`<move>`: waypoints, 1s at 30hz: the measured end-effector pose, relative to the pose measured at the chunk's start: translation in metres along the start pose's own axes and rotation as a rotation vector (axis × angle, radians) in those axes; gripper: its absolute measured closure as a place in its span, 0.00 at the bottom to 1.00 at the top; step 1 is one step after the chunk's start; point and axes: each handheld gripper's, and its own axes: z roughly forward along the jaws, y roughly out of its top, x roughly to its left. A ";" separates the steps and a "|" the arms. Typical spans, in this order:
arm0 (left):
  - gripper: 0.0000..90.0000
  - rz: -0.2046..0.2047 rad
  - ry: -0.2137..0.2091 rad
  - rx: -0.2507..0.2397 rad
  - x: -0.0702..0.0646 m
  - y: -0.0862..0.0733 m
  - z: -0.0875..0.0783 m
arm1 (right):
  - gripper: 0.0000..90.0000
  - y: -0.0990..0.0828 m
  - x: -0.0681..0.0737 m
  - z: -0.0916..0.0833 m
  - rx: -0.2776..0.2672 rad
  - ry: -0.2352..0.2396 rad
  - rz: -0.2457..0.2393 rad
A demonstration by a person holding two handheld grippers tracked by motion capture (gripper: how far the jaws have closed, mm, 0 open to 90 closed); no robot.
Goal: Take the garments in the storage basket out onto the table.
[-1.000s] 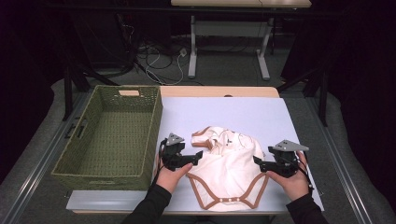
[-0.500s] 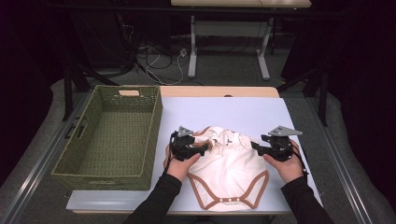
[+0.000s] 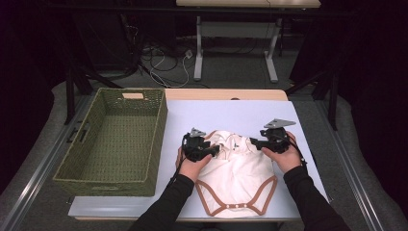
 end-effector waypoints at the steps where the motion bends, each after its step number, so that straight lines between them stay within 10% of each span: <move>1: 0.66 -0.001 -0.001 0.006 0.001 0.000 0.000 | 0.48 0.001 -0.001 0.004 0.008 -0.001 0.001; 15: 0.92 -0.016 -0.020 0.025 0.007 0.003 0.000 | 0.63 -0.009 -0.002 0.042 0.129 0.042 -0.021; 22: 0.94 0.004 0.010 0.004 0.008 0.008 -0.008 | 0.98 -0.008 0.000 0.035 0.136 0.037 -0.035; 30: 0.94 0.042 0.055 -0.057 0.007 0.023 -0.027 | 1.00 0.000 0.002 0.004 0.027 0.031 -0.031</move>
